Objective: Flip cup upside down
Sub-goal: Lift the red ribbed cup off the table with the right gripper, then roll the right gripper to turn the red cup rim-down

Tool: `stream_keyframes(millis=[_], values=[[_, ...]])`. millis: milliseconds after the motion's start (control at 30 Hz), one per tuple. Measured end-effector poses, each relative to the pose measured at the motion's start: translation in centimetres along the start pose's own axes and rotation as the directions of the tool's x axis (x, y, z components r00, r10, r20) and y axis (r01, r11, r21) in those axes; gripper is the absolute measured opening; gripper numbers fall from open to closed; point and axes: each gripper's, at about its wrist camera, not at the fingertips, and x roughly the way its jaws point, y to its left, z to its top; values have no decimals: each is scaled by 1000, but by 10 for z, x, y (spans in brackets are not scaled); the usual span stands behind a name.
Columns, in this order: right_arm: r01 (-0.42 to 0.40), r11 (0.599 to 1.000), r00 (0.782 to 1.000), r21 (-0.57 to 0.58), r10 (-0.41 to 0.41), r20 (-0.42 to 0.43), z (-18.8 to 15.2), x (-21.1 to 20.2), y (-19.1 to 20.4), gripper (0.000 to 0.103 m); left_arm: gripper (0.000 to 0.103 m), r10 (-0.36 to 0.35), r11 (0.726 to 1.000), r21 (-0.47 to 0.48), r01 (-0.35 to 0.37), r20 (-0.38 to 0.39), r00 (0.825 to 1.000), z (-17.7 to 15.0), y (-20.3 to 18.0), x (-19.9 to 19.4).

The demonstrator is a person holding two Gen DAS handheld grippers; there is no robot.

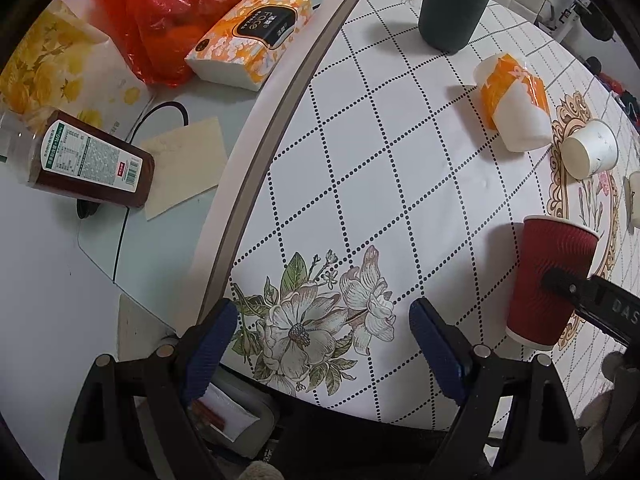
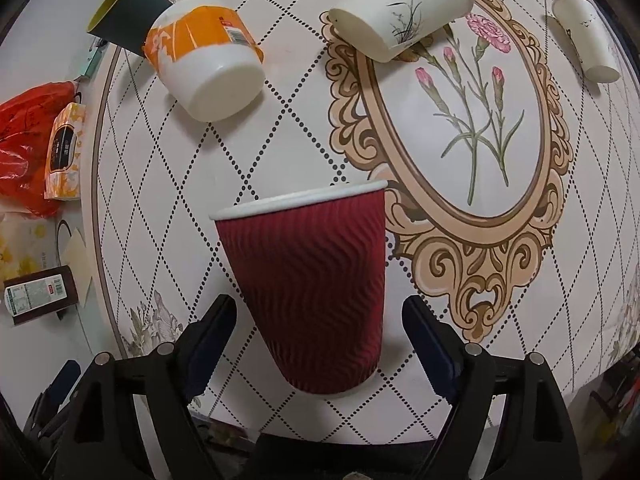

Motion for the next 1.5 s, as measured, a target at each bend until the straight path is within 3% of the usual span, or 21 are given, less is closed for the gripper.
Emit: stream_keyframes(millis=[100, 200, 267, 300, 333, 400, 433, 500, 533, 600, 667, 733, 833, 1033, 1233, 1400, 1500], values=[[3, 1000, 1000, -26, -3, 2, -4, -14, 0, 87, 88, 2, 1000, 0, -2, 11, 1000, 0, 1, -2], [69, 985, 997, -158, -64, 35, -10, -41, 12, 87, 88, 5, 1000, -3, -5, 27, 1000, -1, 1, -3], [171, 921, 984, -351, -142, 107, -16, -64, 31, 88, 88, 31, 999, -21, -30, 43, 999, -2, 3, -3], [233, 851, 971, -470, -180, 155, -22, -73, 43, 90, 88, 33, 999, -28, -31, 48, 998, -3, 3, -1], [318, 722, 948, -614, -226, 224, -33, -81, 59, 92, 88, 35, 999, -36, -33, 48, 998, -3, 4, 2], [428, 434, 900, -793, -283, 331, -57, -83, 82, 92, 88, 20, 998, -67, -17, 32, 999, -4, 7, 10], [467, 218, 867, -857, -302, 396, -73, -79, 92, 92, 88, 9, 997, -81, -7, 20, 1000, -5, 8, 14], [487, -161, 806, -859, -295, 513, -103, -65, 98, 92, 88, -15, 993, -116, 14, -8, 1000, -6, 10, 24], [458, -378, 774, -804, -275, 571, -121, -53, 94, 92, 88, -24, 992, -126, 22, -16, 1000, -6, 11, 28], [332, -693, 732, -640, -239, 638, -147, -28, 74, 92, 88, -36, 989, -144, 31, -32, 999, -7, 10, 36], [208, -854, 724, -477, -194, 662, -160, -12, 54, 92, 88, -32, 988, -153, 25, -42, 999, -7, 9, 42], [108, -949, 718, -297, -132, 684, -165, 1, 31, 92, 89, -27, 987, -160, 18, -54, 998, -7, 9, 49], [4, -996, 720, -86, -57, 691, -161, 15, 7, 92, 89, -18, 987, -163, 6, -74, 997, -6, 8, 61], [-117, -983, 744, 140, 7, 668, -151, 36, -14, 92, 89, 2, 989, -149, -17, -99, 995, 1, 9, 76], [-171, -956, 762, 238, 25, 647, -143, 51, -20, 92, 89, 21, 991, -131, -34, -96, 995, 5, 10, 76], [-177, -953, 765, 248, 25, 643, -136, 64, -19, 91, 89, 36, 990, -130, -48, -96, 995, 11, 10, 75], [-170, -957, 763, 234, 22, 646, -132, 67, -19, 82, 88, 40, 990, -128, -52, -93, 995, 12, 10, 73]])
